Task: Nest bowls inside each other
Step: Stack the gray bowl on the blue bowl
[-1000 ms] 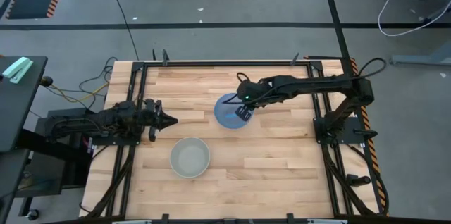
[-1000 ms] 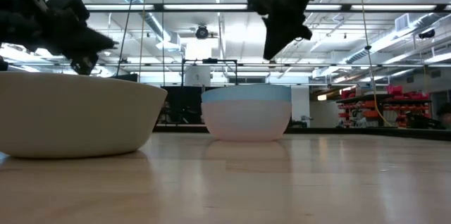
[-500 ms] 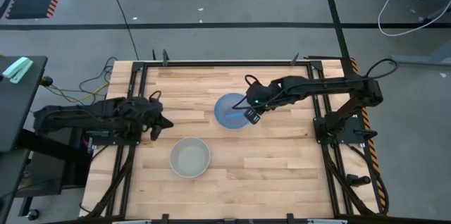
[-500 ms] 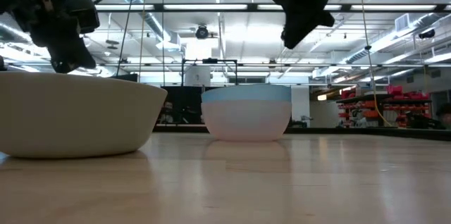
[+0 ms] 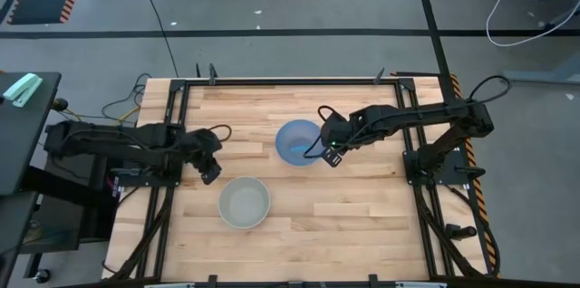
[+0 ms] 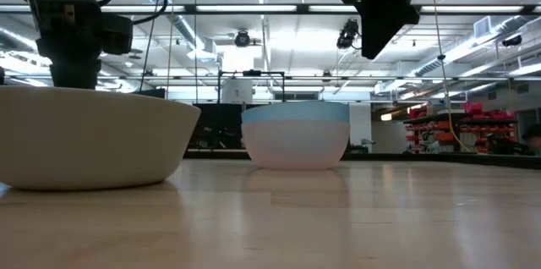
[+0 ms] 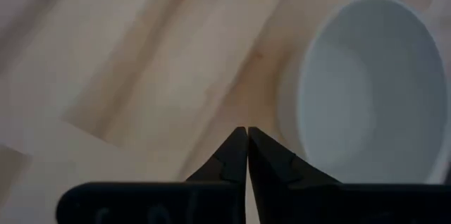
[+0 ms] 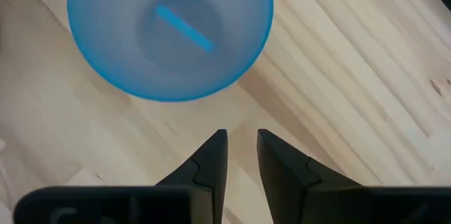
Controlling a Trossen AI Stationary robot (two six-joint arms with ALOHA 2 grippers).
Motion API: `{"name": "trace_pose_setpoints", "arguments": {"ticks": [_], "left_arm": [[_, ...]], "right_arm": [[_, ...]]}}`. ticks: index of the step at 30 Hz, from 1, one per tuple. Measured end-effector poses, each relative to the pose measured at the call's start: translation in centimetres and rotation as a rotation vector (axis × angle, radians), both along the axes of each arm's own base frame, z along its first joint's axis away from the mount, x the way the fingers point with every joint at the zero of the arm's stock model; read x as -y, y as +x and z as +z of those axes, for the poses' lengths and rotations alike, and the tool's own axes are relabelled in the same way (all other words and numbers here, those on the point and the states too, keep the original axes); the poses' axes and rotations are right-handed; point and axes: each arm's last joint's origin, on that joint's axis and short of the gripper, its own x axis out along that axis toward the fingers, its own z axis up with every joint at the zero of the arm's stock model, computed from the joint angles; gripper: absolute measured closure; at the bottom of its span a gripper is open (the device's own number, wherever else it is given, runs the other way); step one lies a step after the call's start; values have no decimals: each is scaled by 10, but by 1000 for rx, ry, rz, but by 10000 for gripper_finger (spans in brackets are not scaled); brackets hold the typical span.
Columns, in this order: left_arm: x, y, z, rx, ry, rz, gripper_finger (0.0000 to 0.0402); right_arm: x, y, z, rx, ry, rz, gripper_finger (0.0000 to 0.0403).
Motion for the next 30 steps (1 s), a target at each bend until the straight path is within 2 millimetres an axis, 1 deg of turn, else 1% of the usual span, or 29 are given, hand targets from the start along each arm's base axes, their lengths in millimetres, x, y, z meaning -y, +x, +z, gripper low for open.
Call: {"name": "trace_pose_setpoints", "arguments": {"ticks": [3, 8, 12, 17, 21, 24, 30], "left_arm": [[8, 7, 5, -12, -50, -21, 382], [18, 16, 15, -11, -64, -30, 377], [23, 22, 8, -63, -21, -14, 379], [27, 31, -6, -149, -11, -18, 375], [28, 38, -14, -181, -14, -19, 368], [29, 41, -15, -180, -43, -33, 361], [32, 46, -13, -128, -130, -47, 344]], "right_arm": [[-4, -1, 0, -6, 4, -5, 316], [-10, -2, 0, 0, 10, -4, 316], [-16, -2, 0, 4, 12, 4, 316], [-23, -3, 0, 13, 20, -6, 316], [-29, -4, 0, 17, 25, -9, 316], [-33, -5, 0, 12, 19, -13, 315], [-38, -7, 0, 8, 12, -7, 315]]}}
